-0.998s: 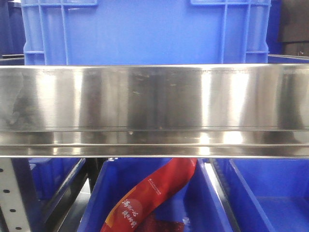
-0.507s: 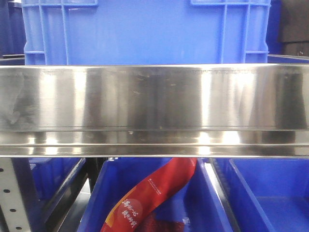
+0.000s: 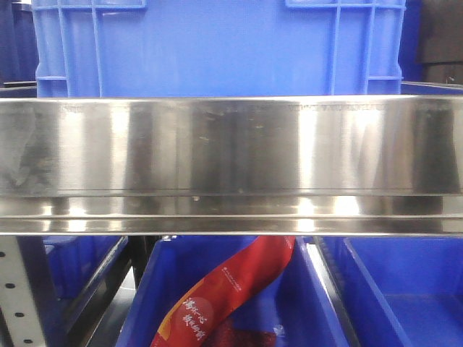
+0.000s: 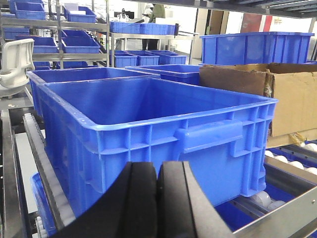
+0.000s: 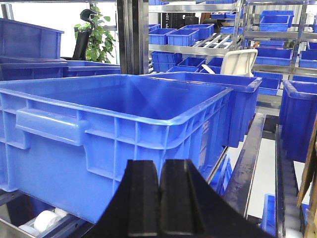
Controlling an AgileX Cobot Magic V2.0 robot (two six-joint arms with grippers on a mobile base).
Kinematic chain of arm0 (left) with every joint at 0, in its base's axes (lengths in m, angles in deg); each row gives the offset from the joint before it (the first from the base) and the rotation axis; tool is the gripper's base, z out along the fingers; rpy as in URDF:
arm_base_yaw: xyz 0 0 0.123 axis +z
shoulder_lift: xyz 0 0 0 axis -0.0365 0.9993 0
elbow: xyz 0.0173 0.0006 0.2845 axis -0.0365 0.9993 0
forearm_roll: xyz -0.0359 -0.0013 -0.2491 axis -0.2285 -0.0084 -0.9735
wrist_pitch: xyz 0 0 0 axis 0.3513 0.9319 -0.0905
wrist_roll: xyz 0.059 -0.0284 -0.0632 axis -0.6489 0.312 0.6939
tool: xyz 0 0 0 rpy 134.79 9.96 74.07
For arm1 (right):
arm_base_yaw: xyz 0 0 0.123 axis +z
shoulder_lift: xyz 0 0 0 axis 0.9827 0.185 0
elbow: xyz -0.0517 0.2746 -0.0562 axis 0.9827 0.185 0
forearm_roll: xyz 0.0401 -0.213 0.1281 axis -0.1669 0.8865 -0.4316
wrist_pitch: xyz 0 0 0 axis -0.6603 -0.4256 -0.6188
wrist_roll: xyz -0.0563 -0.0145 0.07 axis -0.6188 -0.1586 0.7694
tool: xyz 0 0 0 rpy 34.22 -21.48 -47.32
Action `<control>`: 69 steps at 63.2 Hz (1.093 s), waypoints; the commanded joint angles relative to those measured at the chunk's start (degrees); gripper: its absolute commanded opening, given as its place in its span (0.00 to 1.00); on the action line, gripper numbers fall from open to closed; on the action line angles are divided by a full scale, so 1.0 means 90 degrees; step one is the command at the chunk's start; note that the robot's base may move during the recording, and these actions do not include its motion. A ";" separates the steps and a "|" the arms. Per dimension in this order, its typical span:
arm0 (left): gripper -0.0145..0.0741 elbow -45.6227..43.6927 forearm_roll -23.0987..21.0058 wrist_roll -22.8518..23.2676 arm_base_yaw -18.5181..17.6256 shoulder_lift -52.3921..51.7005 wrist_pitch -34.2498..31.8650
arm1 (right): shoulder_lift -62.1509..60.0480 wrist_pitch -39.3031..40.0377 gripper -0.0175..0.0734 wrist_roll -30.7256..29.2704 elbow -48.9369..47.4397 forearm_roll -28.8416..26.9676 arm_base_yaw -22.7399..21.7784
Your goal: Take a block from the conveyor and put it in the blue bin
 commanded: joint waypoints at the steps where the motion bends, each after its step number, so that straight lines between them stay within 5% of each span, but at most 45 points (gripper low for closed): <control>1: 0.04 0.0003 -0.0017 0.0002 -0.0019 -0.0046 -0.0096 | -0.0037 0.0081 0.01 -0.0031 0.0019 0.0033 -0.0031; 11: 0.04 0.0003 -0.0017 0.0002 -0.0019 -0.0046 -0.0096 | -0.0052 0.0153 0.01 -0.0002 0.0252 0.0410 -0.0064; 20: 0.04 0.0003 -0.0017 0.0002 -0.0019 -0.0046 -0.0096 | -0.0282 0.1202 0.01 0.0724 0.0958 0.1063 -0.0392; 49: 0.04 0.0003 -0.0017 0.0002 -0.0019 -0.0046 -0.0096 | -0.2430 0.0649 0.01 0.0726 0.2806 0.1063 -0.2173; 69: 0.04 0.0003 -0.0017 0.0002 -0.0019 -0.0044 -0.0175 | -0.2430 0.1408 0.01 0.0726 0.3257 0.1093 -0.2293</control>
